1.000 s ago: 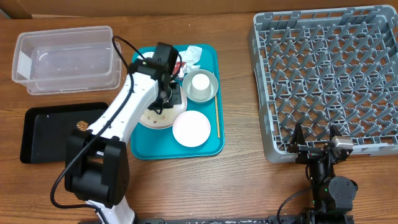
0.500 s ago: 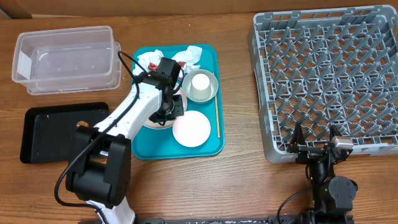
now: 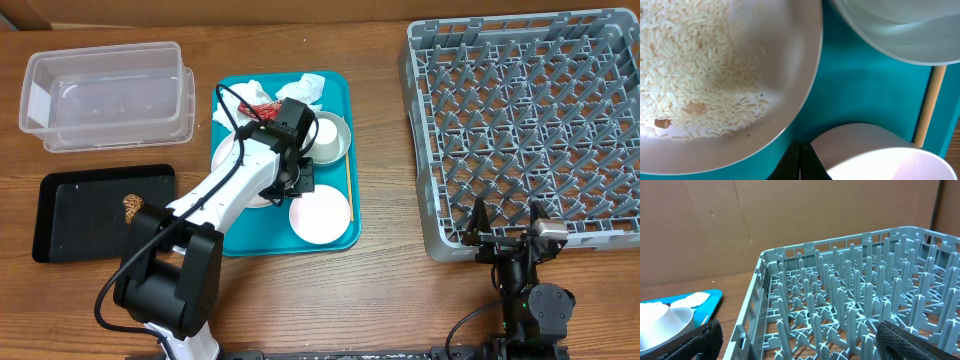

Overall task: Sort waste into correct bins and load items into the dishwasher
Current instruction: 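Move the left gripper over to the rim of the white rice plate, then close the left gripper on the white plate's rim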

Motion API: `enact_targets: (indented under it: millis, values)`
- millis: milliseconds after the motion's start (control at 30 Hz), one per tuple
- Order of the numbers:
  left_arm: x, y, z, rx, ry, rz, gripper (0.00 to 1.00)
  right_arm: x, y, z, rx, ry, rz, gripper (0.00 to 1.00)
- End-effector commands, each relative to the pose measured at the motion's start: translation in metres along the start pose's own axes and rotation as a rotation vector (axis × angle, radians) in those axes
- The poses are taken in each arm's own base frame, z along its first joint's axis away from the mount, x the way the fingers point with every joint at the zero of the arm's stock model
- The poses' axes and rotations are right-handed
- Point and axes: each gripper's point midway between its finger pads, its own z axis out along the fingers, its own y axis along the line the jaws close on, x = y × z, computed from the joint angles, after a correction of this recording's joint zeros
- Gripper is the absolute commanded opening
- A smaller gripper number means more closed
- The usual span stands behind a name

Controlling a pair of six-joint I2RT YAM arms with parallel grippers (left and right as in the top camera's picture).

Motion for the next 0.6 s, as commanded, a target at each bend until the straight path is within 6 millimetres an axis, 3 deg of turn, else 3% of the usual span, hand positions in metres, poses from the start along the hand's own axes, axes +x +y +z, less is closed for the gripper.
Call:
enact_targets:
  millis: [0,167,400,567]
  values:
    - [0.003,-0.004,0.005,0.011,0.010,-0.001,0.04,0.002,0.000,0.000,-0.002,-0.005,-0.003,1.00]
    - [-0.008,-0.005,0.005,0.009,-0.036,0.022,0.06,0.002,0.000,0.000,-0.002,-0.005,-0.003,1.00]
    - [-0.025,0.000,0.003,-0.039,-0.114,0.211,0.37,0.002,0.000,0.000,-0.002,-0.005,-0.003,1.00]
    - [-0.024,-0.001,0.003,-0.036,-0.107,0.263,0.37,0.002,0.000,0.000,-0.002,-0.005,-0.003,1.00]
